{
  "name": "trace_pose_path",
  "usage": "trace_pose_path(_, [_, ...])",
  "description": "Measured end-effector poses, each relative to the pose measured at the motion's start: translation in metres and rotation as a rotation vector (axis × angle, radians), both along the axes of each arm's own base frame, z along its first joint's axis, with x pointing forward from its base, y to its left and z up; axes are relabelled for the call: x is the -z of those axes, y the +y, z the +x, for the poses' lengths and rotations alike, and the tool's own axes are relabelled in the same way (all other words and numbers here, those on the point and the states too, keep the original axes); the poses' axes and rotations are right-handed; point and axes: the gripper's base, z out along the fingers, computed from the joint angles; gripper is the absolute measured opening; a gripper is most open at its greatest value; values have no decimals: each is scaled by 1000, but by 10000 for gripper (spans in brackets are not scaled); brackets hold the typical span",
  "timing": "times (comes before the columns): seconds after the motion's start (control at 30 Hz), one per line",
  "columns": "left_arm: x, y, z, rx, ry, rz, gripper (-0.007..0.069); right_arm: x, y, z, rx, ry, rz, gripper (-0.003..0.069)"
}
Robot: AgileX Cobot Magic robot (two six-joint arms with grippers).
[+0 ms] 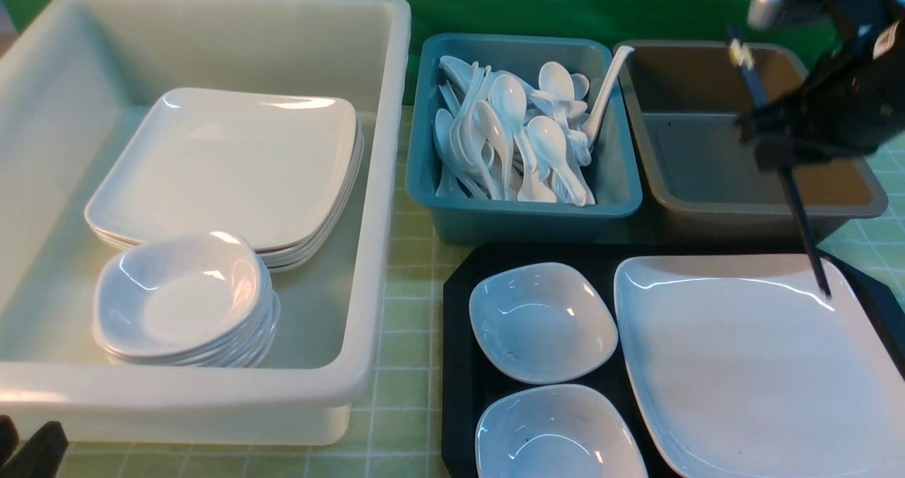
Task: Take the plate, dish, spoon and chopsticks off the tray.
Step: Use the right arm to put the chopsticks into the small storage box on the right
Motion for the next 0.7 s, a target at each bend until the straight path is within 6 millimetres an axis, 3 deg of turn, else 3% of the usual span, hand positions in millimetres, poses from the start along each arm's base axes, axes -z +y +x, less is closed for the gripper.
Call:
trace_pose_path(0.1, [0,0,0,0,0,0,222,-10,-14,38,59,-206,25,97])
trace_pose_path(0.17, [0,0,0,0,0,1,222,-5,-19,63,83,-332,37,97])
trace_pose_path(0.2, [0,0,0,0,0,1,222,-5,-19,66,84,-345,39,97])
trace_pose_path(0.3, [0,0,0,0,0,1,222,28,-19,103,101,-469,50,97])
trace_pose_path(0.5, [0,0,0,0,0,1,222,89,-17,128,119,-400,57,127])
trace_pose_path(0.6, [0,0,0,0,0,1,222,122,-16,133,150,-297,81,235])
trace_pose_path(0.7, [0,0,0,0,0,1,222,130,-16,133,159,-250,85,303])
